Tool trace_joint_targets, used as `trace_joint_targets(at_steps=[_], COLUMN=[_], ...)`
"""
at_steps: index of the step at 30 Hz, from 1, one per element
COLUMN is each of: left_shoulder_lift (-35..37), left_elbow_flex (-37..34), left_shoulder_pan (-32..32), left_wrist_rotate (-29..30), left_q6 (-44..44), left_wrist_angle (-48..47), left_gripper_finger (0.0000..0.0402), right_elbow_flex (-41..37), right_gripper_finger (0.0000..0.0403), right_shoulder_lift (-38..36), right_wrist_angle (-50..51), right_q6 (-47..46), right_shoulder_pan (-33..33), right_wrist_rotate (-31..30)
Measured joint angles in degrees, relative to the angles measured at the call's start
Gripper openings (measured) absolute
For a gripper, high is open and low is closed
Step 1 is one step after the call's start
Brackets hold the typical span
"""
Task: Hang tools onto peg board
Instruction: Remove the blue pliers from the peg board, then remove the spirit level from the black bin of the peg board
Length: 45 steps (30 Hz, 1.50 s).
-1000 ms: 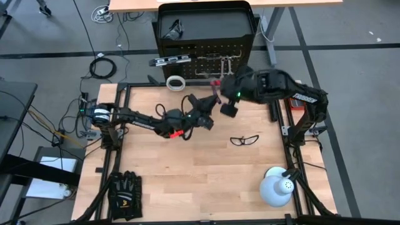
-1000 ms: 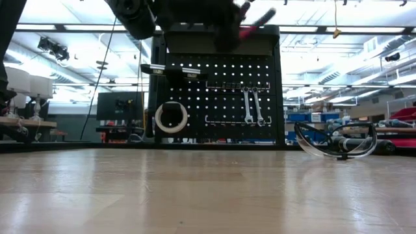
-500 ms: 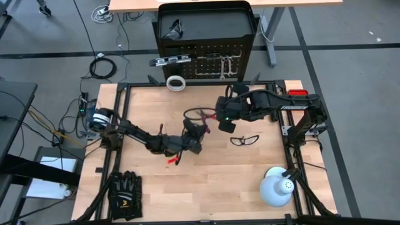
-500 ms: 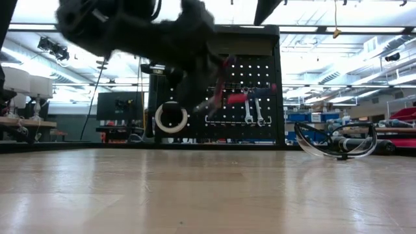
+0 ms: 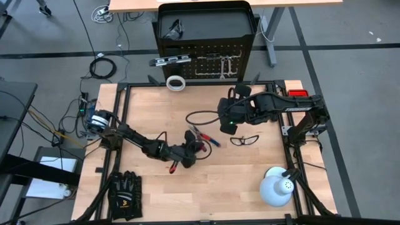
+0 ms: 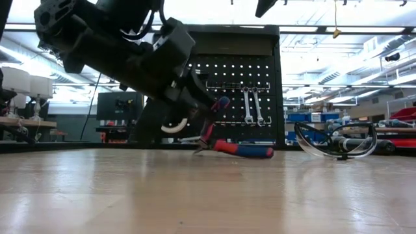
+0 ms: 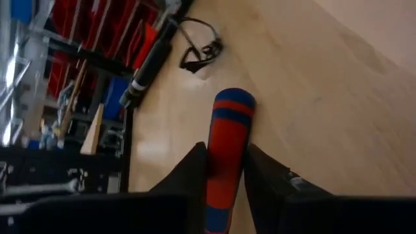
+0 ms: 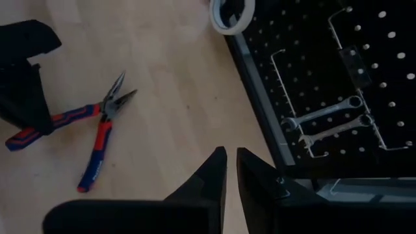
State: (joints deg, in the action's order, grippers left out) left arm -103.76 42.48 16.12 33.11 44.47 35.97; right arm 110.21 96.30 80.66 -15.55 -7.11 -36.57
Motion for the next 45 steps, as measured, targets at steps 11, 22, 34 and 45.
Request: trace_joint_targets(at_steps=[11, 22, 34, 45], left_shoulder_lift=[-0.11, 6.41, 26.32, 35.7], left_elbow_flex=[0.07, 0.15, -4.52, -4.2], left_shoulder_pan=[0.39, 0.79, -8.08, -18.68], left_wrist_rotate=[-0.22, -0.01, 9.24, 16.66], left_q6=[-19.1, -34.33, -35.59, -12.5], left_wrist_angle=[2.79, -0.88, -12.03, -22.08], left_gripper_finger=[0.0204, 0.0214, 0.0198, 0.0198], right_elbow_flex=[0.0, -6.2, -25.87, -56.83], right_gripper_finger=[0.0048, 0.0048, 0.0049, 0.0056], right_shoulder_lift=[-1.12, -2.32, -11.02, -24.25], right_wrist_angle=[0.62, -0.06, -14.99, -57.06], right_q6=[-0.14, -3.56, -2.67, 19.68], right_shoulder_pan=[0.04, 0.55, 0.56, 5.98], right_wrist_rotate=[-0.05, -3.04, -7.02, -0.01])
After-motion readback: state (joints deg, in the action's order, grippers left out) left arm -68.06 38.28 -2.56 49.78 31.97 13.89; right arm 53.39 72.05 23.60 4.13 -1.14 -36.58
